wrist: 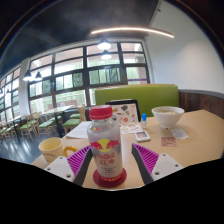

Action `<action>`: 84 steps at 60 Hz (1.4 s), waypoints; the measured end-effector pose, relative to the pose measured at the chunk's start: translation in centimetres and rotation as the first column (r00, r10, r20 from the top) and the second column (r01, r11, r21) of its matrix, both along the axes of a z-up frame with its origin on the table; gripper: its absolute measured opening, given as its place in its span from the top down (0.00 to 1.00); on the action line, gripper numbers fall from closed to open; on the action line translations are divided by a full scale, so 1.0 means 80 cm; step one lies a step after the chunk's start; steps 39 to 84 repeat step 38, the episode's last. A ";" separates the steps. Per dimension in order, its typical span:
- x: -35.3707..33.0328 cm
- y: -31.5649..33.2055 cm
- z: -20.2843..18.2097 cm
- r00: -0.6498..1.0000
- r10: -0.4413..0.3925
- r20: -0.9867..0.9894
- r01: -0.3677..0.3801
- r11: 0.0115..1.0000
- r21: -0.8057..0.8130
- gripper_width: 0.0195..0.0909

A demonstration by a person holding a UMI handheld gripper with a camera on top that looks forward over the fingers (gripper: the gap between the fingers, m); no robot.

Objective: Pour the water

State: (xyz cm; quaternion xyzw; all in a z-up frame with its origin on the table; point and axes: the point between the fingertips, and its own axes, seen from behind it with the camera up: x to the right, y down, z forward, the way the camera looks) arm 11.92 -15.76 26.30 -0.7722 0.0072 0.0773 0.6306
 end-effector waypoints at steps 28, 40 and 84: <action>-0.023 -0.184 0.087 0.997 0.044 0.056 -0.051 0.992 0.118 0.12; -0.015 -0.212 0.084 0.997 0.041 0.062 -0.048 0.992 0.115 0.15; -0.015 -0.212 0.084 0.997 0.041 0.062 -0.048 0.992 0.115 0.15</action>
